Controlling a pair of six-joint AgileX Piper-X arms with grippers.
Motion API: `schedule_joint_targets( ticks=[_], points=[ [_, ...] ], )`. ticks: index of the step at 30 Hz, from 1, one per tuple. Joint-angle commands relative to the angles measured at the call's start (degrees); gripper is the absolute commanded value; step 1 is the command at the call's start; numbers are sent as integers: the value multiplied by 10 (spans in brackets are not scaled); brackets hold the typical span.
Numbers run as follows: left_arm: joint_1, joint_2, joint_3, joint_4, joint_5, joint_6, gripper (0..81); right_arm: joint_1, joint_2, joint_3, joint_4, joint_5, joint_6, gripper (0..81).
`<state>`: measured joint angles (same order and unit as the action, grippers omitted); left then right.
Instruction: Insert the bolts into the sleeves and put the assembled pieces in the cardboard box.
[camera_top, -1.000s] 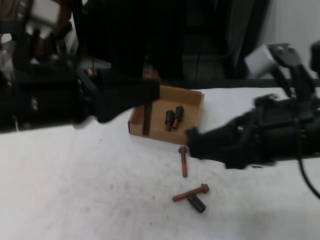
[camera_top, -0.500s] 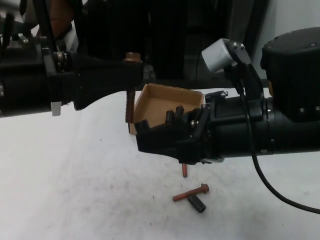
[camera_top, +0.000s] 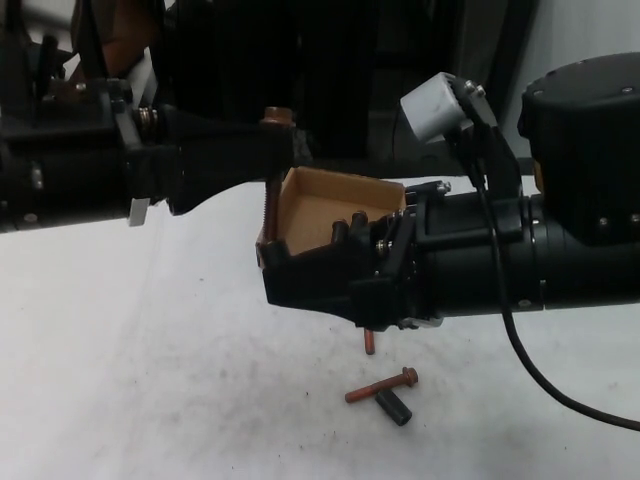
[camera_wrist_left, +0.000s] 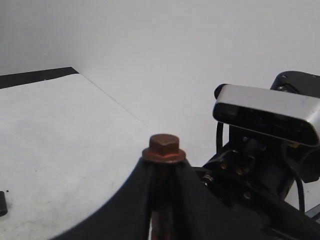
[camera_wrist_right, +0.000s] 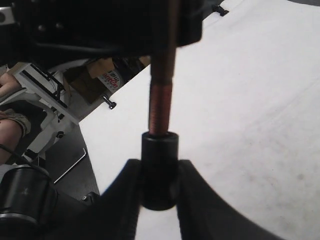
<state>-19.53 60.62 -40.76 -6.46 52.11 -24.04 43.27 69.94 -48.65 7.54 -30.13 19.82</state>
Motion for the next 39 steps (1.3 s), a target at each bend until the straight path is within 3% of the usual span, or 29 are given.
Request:
schedule_joint_targets(
  ticks=[1, 20, 39],
  points=[
    [0, 0, 0, -16, 0, 0, 8, 1, -4, -5, -16, -12, 0, 2],
    [0, 0, 0, -15, -1, -16, 8, 1, -4, -6, -45, 52, 8, 2],
    [0, 0, 0, 35, -32, -16, 8, 1, -4, -6, -112, 72, -7, 2]
  ],
)
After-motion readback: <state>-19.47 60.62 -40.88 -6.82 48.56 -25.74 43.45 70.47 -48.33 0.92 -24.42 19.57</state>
